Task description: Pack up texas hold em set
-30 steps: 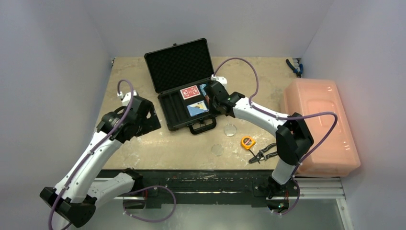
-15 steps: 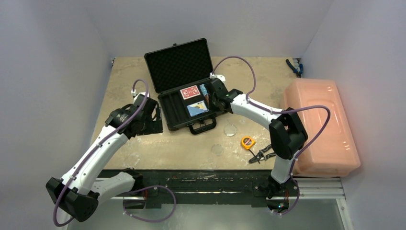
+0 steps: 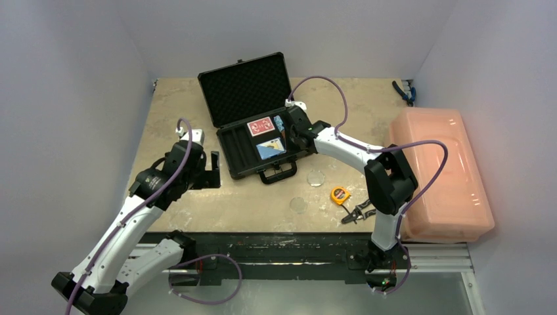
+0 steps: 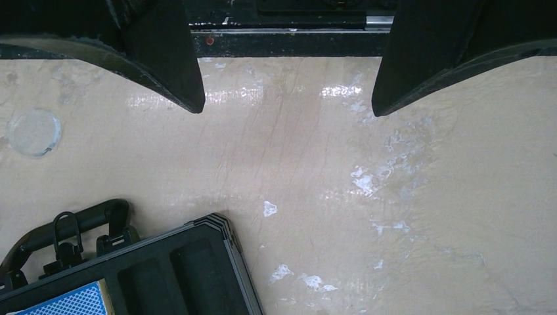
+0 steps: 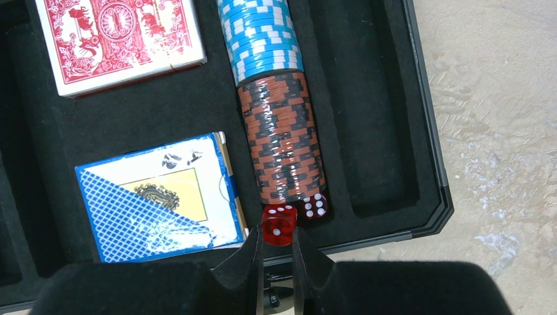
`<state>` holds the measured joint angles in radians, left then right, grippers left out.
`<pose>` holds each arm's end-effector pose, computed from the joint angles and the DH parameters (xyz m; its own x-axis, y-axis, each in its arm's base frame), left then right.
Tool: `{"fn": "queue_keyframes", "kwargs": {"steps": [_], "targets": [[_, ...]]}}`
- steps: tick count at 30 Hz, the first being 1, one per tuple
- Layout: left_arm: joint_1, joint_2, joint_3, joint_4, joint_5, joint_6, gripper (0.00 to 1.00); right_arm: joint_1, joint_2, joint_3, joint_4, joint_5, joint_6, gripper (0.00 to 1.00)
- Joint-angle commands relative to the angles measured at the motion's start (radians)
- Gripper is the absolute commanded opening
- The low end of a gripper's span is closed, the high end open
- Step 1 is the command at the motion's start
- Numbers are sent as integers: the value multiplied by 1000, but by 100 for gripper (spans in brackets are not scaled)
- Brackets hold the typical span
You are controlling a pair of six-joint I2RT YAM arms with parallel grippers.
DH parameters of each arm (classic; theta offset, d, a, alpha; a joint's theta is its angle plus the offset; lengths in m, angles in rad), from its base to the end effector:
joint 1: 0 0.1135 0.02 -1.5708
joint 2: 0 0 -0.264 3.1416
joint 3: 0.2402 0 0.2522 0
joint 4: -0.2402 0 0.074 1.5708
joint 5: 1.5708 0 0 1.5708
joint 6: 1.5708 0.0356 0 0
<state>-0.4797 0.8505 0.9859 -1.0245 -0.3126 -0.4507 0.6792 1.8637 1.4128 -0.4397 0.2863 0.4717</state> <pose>0.1368 -0.0588 0.3207 -0.7365 -0.0841 -0.6712 -0.0595 0.9965 -0.0595 0.3260 0.2503 0.2294 -0.7499 -0.0452 -0.6600 -0.1388 0.9862 0.0902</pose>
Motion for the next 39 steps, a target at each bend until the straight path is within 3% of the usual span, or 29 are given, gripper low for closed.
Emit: {"fn": "queue_keyframes", "kwargs": {"steps": [1, 21, 24, 30, 39], "targets": [[4, -6, -7, 48, -3, 27, 100, -10, 2, 39, 31, 5, -31, 0], [4, -9, -9, 49, -23, 33, 100, -22, 49, 23, 60, -63, -55, 2], [4, -11, -10, 52, -20, 34, 100, -24, 44, 22, 63, -88, -60, 7], [4, -14, -10, 52, -23, 35, 100, -25, 32, 29, 64, -110, -65, 30], [4, -15, -10, 48, -45, 24, 100, -25, -20, 41, 38, -102, -65, 44]]}}
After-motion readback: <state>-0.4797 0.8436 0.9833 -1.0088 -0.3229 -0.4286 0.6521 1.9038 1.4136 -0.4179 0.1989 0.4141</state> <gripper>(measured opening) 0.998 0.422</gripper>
